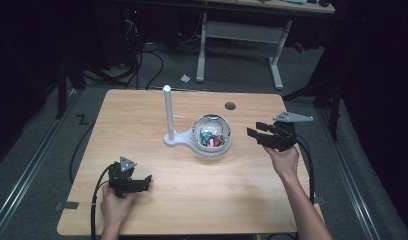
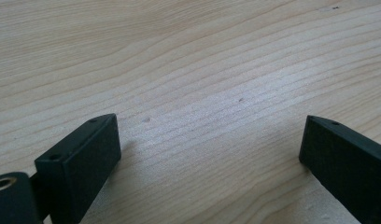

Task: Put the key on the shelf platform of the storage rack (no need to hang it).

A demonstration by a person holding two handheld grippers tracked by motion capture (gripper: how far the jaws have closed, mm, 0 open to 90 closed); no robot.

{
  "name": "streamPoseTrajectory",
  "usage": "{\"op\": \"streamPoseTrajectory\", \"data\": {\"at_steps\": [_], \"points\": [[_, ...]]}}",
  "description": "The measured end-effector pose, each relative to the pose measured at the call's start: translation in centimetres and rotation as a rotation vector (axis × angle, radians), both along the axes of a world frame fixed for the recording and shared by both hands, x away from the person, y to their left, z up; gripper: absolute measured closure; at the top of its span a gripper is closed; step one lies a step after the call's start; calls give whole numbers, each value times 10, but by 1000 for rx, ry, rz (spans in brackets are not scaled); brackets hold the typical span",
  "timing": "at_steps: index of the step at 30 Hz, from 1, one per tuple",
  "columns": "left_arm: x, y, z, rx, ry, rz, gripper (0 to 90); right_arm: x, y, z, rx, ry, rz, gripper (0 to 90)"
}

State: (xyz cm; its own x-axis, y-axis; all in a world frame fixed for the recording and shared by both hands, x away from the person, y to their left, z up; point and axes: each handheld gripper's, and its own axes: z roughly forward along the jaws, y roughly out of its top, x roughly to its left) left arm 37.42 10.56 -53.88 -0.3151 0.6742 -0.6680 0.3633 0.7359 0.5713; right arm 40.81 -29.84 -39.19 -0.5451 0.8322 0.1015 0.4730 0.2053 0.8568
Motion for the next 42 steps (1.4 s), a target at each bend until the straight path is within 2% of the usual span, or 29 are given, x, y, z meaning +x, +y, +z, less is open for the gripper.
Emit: {"op": "streamPoseTrajectory", "data": {"at_steps": [8, 15, 27, 33, 42], "points": [[0, 0, 0, -7, 4, 5, 60, -15, -13, -2, 44, -17, -17, 502], [0, 0, 1, -8, 3, 6, 61, -24, -14, 1, 41, -33, -11, 503], [0, 0, 1, -7, 3, 7, 62, -49, -33, -11, 96, -31, -36, 500], [0, 0, 0, -6, 3, 7, 62, -60, -33, -15, 107, -40, -35, 499], [0, 0, 1, -9, 3, 10, 62, -68, -26, -22, 108, -42, -16, 499]]}}
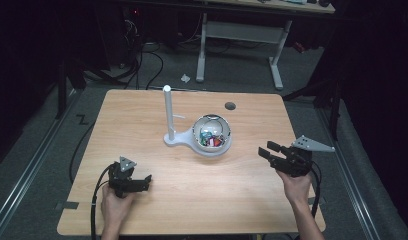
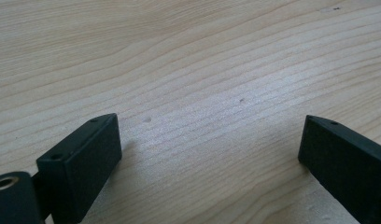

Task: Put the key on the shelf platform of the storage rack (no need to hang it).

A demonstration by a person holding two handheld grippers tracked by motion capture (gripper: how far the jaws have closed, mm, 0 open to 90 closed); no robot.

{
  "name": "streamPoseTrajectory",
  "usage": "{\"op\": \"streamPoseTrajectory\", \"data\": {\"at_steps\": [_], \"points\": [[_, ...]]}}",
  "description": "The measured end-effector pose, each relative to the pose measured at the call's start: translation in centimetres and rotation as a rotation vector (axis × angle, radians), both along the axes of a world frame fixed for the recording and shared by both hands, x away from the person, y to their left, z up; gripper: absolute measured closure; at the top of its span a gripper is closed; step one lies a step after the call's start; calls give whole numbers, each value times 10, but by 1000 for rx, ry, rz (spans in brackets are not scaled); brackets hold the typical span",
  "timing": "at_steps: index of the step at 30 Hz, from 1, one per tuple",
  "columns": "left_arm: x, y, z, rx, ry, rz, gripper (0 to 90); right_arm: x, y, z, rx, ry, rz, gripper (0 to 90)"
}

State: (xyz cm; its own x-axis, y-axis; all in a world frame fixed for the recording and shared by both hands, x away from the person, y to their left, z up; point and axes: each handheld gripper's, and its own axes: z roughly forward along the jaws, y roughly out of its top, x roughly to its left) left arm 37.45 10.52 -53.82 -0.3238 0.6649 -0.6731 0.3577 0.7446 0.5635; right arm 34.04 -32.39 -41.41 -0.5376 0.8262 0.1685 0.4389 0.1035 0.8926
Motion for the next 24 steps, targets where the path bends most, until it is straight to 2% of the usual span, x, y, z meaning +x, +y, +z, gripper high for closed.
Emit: {"op": "streamPoseTrajectory", "data": {"at_steps": [15, 24], "points": [[0, 0, 0, 0, 0, 2, 62, -3, 6, -23, 14, 39, 23, 503], [0, 0, 0, 1, 0, 0, 62, 2, 10, -37, 2, 67, 29, 502]]}}
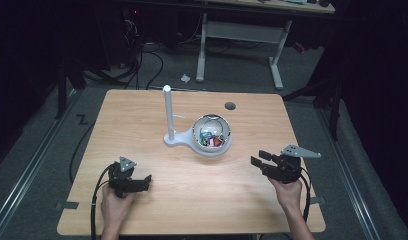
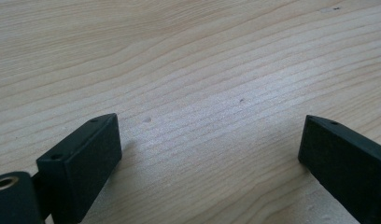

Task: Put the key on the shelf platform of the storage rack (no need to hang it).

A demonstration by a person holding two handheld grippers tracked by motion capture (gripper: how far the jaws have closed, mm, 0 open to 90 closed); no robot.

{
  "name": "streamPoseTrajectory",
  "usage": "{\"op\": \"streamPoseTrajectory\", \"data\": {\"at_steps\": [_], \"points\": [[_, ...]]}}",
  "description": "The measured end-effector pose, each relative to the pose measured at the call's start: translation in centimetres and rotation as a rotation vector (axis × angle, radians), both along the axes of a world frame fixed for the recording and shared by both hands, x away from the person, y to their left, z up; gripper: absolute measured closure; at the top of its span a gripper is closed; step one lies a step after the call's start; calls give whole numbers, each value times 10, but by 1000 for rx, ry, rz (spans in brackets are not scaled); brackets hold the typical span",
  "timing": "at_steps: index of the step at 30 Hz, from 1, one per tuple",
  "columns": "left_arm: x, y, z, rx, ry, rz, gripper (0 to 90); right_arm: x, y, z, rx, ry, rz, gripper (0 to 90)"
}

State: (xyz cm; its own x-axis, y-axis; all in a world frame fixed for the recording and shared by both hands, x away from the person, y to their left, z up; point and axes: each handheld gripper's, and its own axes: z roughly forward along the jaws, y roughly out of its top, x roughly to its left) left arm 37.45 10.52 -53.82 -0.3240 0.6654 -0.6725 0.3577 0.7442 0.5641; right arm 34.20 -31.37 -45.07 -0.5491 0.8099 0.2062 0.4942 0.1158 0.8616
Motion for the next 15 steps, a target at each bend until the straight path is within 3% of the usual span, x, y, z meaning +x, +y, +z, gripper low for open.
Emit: {"op": "streamPoseTrajectory", "data": {"at_steps": [15], "points": [[0, 0, 0, -1, 0, 1, 62, 5, 6, -18, -6, 30, 0, 497]]}}
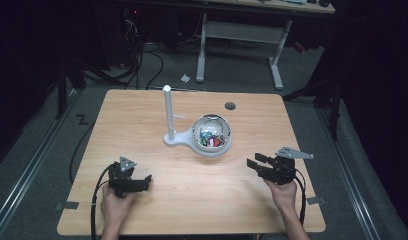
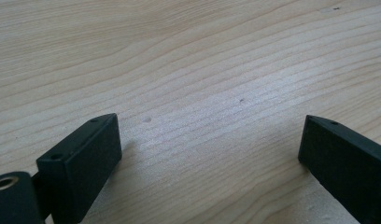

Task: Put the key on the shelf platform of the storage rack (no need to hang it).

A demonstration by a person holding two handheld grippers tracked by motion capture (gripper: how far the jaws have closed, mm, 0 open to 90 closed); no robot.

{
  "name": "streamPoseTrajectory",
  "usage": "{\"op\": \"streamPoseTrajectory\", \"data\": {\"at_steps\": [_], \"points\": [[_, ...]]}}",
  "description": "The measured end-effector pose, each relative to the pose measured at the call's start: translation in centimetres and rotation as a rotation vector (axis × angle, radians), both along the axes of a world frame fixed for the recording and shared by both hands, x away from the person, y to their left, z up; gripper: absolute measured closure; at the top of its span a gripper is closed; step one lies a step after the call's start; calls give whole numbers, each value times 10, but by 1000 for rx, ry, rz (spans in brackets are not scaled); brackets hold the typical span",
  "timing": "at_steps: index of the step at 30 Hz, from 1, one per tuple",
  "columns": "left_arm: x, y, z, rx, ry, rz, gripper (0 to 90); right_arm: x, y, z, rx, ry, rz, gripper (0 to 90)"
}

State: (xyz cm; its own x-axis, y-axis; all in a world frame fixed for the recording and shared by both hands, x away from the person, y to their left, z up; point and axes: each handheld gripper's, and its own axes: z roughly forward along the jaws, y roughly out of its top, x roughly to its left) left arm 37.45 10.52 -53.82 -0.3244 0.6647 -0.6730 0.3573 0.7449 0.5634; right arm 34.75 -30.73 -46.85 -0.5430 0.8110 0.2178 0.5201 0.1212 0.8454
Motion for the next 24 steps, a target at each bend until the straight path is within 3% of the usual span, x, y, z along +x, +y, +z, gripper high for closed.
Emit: {"op": "streamPoseTrajectory", "data": {"at_steps": [6, 24], "points": [[0, 0, 0, 0, 0, 0, 62, 2, 3, -7, -2, 13, -8, 510], [0, 0, 0, -1, 0, 1, 62, 11, 11, -34, -71, 56, -39, 482]]}}
